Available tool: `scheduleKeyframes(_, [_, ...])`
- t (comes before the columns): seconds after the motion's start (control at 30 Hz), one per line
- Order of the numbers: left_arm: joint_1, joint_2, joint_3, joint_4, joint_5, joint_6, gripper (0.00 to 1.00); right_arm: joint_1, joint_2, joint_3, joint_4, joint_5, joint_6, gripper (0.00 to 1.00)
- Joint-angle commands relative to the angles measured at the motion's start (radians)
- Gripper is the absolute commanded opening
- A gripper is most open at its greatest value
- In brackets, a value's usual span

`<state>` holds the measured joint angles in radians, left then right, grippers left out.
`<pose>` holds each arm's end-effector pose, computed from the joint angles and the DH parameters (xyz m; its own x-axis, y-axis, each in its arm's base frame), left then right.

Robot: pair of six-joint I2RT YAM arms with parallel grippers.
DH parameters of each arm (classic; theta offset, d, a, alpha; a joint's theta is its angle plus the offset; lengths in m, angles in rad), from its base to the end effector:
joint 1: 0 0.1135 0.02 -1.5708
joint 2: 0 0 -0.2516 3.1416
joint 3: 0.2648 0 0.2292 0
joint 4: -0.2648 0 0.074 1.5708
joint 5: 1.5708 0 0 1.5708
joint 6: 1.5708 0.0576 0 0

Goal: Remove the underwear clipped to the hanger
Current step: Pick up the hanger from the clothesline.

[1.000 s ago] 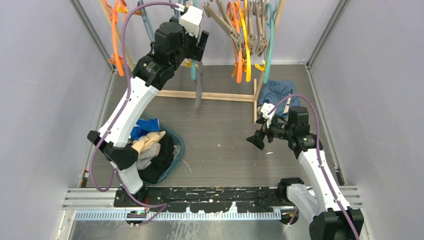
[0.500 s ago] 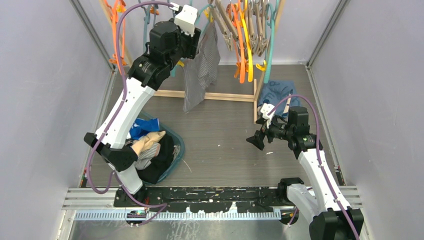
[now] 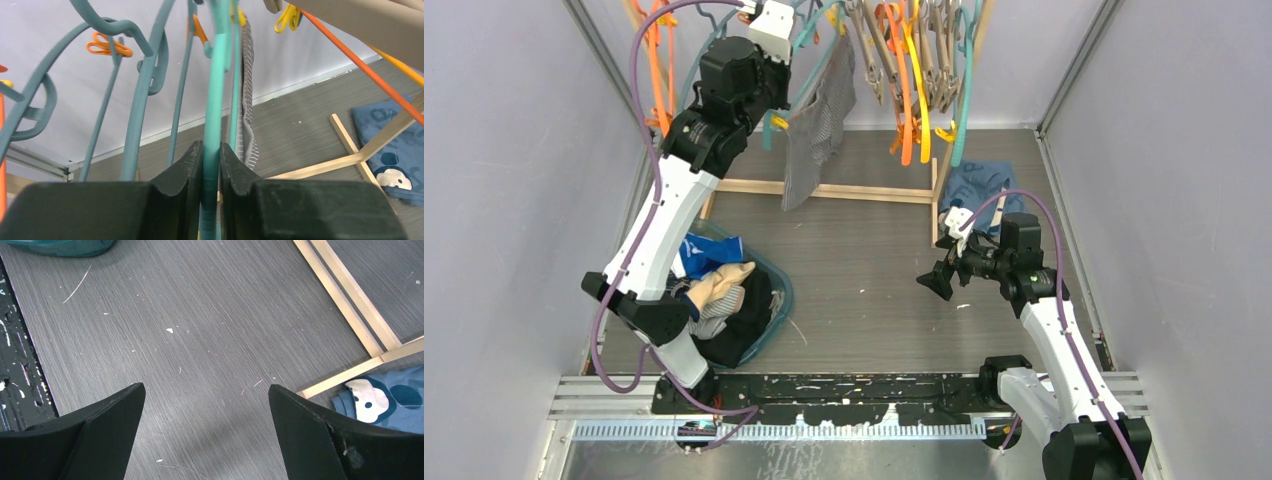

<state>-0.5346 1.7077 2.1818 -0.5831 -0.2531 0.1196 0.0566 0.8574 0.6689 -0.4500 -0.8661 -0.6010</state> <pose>0.3109 -0.1673 0.5030 -0.0596 0.1696 -0.9837 0.2883 0.9464 0.1457 0.1705 0.0536 0.2549 -0.1247 -0.3740 -0.9190 -0.8704 0.4858 -0.0796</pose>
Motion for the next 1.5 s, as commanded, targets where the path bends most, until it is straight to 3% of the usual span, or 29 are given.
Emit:
scheduleKeyframes(0.0, [0.027,-0.057,0.046,0.056,0.012,-0.021,0.12,-0.004,-0.017,0.001,0.008,-0.024,-0.013,1.00])
scheduleKeyframes(0.27, [0.051,-0.067,0.080,0.054,0.016,-0.024,0.00,-0.004,-0.015,0.001,0.009,-0.025,-0.015,1.00])
scheduleKeyframes(0.6, [0.053,-0.078,0.079,0.095,0.117,0.004,0.00,-0.004,-0.016,-0.002,0.007,-0.026,-0.015,1.00])
scheduleKeyframes(1.23, [0.053,-0.140,0.065,0.141,0.155,0.092,0.00,-0.005,-0.012,-0.007,0.007,-0.024,-0.023,1.00])
scheduleKeyframes(1.47, [0.053,-0.168,-0.014,0.161,0.148,0.114,0.00,-0.004,-0.014,-0.008,0.008,-0.023,-0.025,1.00])
